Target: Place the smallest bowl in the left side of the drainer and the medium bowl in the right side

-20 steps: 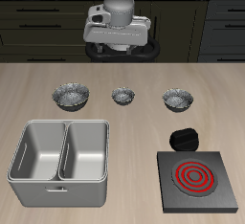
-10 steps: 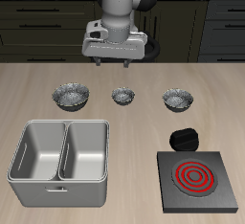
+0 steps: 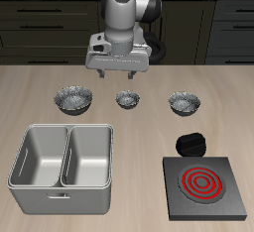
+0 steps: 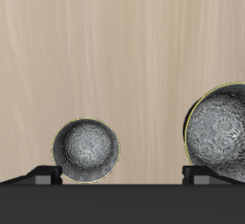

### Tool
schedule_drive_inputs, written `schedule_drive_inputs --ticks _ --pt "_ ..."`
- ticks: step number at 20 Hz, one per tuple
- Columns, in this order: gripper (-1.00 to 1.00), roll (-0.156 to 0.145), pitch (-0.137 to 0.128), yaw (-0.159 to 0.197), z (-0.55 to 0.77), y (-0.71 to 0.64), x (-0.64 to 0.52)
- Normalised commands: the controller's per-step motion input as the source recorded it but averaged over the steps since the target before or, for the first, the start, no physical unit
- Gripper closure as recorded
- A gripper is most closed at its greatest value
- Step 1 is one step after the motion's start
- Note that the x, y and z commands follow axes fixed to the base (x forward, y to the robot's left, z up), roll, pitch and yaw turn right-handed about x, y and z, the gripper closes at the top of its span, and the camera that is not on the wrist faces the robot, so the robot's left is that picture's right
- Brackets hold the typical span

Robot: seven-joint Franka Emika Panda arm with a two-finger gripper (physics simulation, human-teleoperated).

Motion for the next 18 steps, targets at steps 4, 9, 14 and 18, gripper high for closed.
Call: schedule_drive_inputs --ticks 4,9,14,18 --pt "-1.00 0.016 -0.028 -0.009 -0.28 -0.03 -0.24" --pt "-1.00 -0.006 -0.036 0.010 -0.21 -0.05 -0.20" --pt "-1.00 0.008 0.018 0.001 -0.25 -0.02 -0.07" --pt "-1.00 -0.010 -0.002 0.017 -0.17 0.01 -0.01"
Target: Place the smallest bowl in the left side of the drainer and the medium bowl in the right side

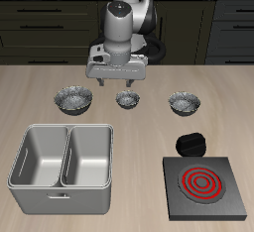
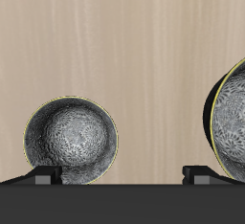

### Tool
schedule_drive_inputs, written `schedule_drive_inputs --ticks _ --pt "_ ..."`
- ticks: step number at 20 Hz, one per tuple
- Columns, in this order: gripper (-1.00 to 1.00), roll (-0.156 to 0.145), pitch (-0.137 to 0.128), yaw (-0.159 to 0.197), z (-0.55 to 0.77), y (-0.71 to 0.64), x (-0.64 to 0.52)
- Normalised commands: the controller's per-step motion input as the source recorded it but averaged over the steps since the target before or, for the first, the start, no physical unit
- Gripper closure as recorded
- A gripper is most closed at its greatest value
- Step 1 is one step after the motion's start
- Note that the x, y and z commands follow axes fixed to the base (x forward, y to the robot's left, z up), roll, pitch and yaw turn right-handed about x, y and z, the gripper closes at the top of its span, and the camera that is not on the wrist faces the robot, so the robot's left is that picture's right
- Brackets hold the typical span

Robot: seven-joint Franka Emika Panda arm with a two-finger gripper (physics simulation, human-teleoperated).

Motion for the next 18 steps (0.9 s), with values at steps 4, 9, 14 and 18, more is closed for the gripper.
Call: schedule_drive_inputs --ticks 4,9,14,18 --pt "-1.00 0.008 0.034 0.010 -0.21 0.01 0.05" --pt "-1.00 0.000 0.046 0.004 -0.28 0.02 0.04" --pt "-1.00 0.013 0.045 0.010 -0.26 0.05 0.00" --pt "-1.00 0.000 0.032 0.003 -0.19 -0.01 0.00"
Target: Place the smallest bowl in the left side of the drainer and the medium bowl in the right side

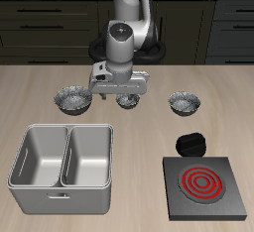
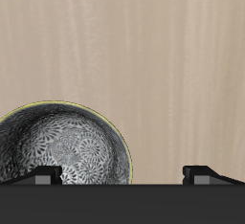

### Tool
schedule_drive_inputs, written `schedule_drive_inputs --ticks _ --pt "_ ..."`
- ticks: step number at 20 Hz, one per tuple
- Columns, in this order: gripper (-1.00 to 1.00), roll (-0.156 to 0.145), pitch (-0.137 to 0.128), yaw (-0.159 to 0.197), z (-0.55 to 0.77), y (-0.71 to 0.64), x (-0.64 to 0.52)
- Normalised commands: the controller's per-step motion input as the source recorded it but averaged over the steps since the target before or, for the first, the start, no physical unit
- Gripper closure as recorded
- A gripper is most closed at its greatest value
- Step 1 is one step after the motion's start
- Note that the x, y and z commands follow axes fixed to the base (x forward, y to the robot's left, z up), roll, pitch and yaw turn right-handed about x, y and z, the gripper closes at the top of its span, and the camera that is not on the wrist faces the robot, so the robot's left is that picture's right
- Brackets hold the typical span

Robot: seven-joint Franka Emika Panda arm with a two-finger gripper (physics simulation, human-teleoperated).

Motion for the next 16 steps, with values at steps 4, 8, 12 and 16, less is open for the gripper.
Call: schedule_drive_inputs --ticks 4,8,12,16 --pt "-1.00 -0.006 0.018 0.000 -0.15 -0.04 -0.02" --pt "1.00 0.043 0.020 -0.011 -0.19 0.00 0.00" --pt "1.00 0.014 0.024 -0.025 -0.03 0.02 0.00" --pt "1.00 0.002 -0.016 -0.010 0.09 -0.02 -0.02"
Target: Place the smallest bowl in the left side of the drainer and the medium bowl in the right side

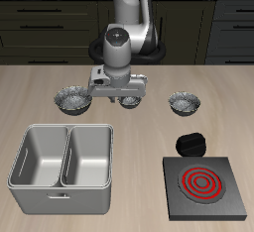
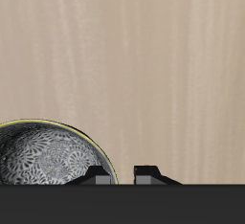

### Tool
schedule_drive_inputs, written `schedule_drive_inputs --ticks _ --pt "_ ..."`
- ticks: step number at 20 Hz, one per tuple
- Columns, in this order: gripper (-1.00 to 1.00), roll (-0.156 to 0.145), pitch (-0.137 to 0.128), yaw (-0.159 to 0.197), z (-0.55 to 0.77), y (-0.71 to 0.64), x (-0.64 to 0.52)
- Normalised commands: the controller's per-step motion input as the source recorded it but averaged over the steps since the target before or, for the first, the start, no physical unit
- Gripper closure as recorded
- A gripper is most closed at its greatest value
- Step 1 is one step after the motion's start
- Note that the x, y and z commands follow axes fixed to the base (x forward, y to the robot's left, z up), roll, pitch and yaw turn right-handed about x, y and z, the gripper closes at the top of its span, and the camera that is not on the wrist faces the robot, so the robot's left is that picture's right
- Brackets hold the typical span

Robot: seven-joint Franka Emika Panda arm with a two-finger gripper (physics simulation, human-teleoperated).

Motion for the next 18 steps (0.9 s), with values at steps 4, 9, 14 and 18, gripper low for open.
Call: schedule_drive_inputs --ticks 4,9,14,18 --pt "1.00 -0.016 -0.009 -0.011 0.15 -0.07 0.02" --pt "1.00 -0.034 -0.017 -0.004 0.23 -0.09 0.04" --pt "1.00 -0.033 -0.031 -0.009 0.42 -0.09 0.00" --pt "1.00 -0.006 -0.058 -0.012 0.45 -0.04 -0.07"
